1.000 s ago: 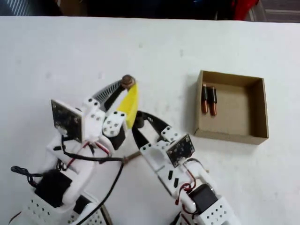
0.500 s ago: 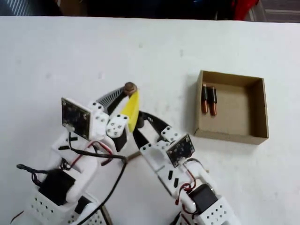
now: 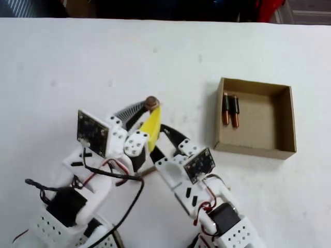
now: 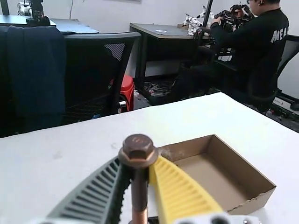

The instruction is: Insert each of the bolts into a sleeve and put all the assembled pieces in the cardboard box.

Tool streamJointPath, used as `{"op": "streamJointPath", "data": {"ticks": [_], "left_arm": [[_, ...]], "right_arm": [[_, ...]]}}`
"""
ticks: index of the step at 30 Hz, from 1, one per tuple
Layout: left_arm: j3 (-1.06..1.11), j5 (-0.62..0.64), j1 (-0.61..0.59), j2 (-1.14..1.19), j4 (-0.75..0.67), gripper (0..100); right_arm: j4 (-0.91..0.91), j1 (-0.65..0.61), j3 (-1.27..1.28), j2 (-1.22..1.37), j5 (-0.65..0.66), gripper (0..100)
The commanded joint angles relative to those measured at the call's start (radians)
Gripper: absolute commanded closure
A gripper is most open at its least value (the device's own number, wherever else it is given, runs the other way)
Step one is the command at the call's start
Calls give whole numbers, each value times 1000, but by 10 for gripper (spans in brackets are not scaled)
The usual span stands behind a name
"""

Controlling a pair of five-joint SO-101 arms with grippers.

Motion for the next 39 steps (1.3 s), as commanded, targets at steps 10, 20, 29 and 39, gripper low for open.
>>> {"op": "streamJointPath", "data": {"ticks": [10, 20, 29, 39], "left_arm": [[9, 5, 38, -15, -43, 980], [120, 5, 39, -16, -43, 980], [117, 5, 39, -16, -8, 980], [115, 5, 39, -16, 34, 911]], "right_arm": [[1, 5, 9, -13, 5, 981], [2, 5, 9, -13, 6, 981], [2, 7, 9, -13, 9, 981], [2, 7, 9, -13, 11, 981]]}}
